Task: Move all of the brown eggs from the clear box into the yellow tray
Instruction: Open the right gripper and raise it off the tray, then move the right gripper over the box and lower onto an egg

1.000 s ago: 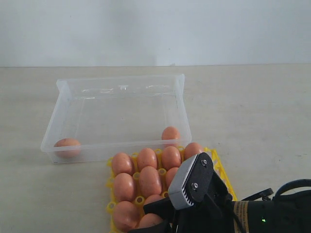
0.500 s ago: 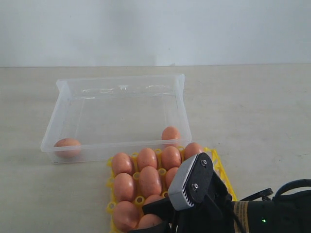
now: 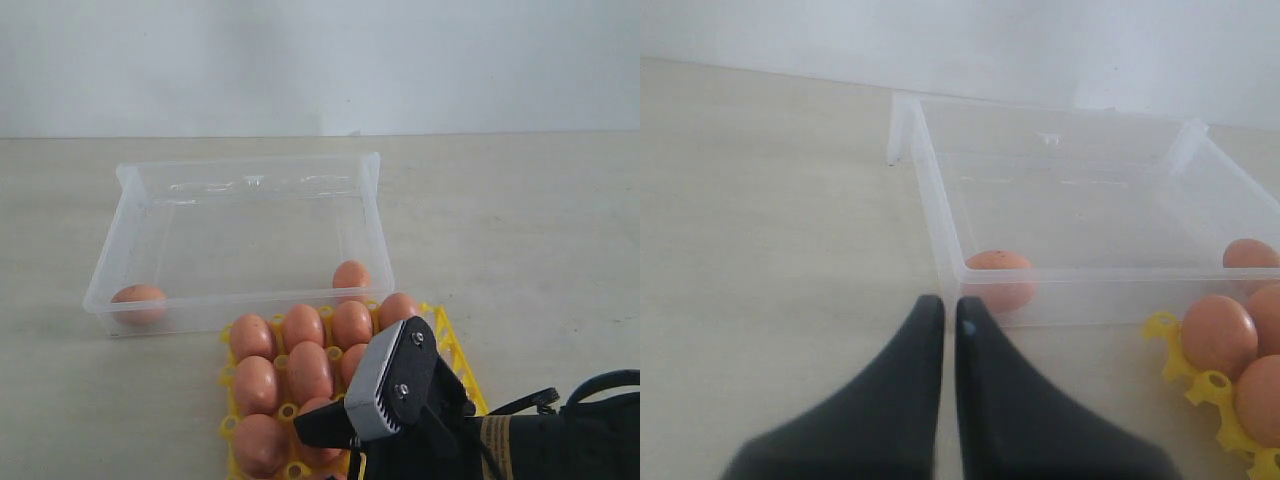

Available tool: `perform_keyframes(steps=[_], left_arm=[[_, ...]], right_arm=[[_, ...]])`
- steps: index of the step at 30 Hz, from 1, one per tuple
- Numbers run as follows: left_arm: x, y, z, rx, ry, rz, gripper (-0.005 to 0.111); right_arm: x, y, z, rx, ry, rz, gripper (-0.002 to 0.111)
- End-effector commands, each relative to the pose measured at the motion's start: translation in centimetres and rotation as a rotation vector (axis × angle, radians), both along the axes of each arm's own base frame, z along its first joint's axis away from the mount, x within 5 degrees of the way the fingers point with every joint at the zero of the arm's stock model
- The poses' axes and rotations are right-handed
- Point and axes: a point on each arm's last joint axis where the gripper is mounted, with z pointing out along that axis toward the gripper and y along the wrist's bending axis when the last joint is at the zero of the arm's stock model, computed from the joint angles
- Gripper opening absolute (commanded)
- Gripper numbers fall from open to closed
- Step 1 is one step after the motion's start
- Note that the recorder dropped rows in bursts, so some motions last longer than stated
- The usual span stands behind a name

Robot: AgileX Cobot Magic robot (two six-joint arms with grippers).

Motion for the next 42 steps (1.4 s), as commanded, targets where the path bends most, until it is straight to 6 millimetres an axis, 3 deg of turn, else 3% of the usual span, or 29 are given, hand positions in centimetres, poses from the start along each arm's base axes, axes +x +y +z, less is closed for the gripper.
perform_keyframes(steps=[1,10,16,19,23,25,27,30,32,34,36,40,42], left_arm=[[0.1,0.0,-0.1,0.008,0.000,-0.002,0.004],[0.1,0.0,-0.1,0.008,0.000,-0.002,0.004],[0.1,0.0,-0.1,0.008,0.000,-0.002,0.004],[0.1,0.0,-0.1,0.008,0.000,-0.002,0.004],[0.1,0.0,-0.1,0.008,0.000,-0.002,0.004],[0.1,0.0,-0.1,0.008,0.000,-0.002,0.004],[0.1,0.0,-0.1,0.008,0.000,-0.002,0.004],[0.1,0.0,-0.1,0.008,0.000,-0.002,0.004],[0.1,0.0,-0.1,0.008,0.000,-0.002,0.004],[0.1,0.0,-0.1,0.008,0.000,-0.002,0.004],[0.1,0.0,-0.1,0.008,0.000,-0.002,0.004],[0.1,0.0,-0.1,0.008,0.000,-0.002,0.004],[0.1,0.0,-0.1,0.008,0.000,-0.002,0.004]], right_arm=[[0.4,0.1,0.3,0.026,-0.007,-0.036,0.064],[1.7,0.4,3.3,0.326,-0.120,-0.153,0.064],[2.5,1.0,7.8,0.424,-0.277,-0.126,0.064],[3.4,1.5,10.0,0.306,-0.330,-0.120,0.062],[5.1,1.5,13.0,-0.011,-0.356,-0.166,0.046],[6.2,1.2,14.9,-0.110,-0.316,-0.274,0.036],[8.3,0.8,18.8,-0.247,-0.300,-0.444,0.020],[11.1,1.1,21.3,-0.373,-0.209,-0.603,0.018],[13.4,2.4,20.9,-0.566,-0.110,-0.602,0.018],[15.2,4.9,19.7,-0.691,0.014,-0.476,0.018],[17.2,8.6,17.5,-0.703,0.121,-0.269,0.018],[18.6,14.2,14.4,-0.629,0.045,0.098,0.019],[19.5,15.7,12.3,-0.647,0.000,0.184,0.035]])
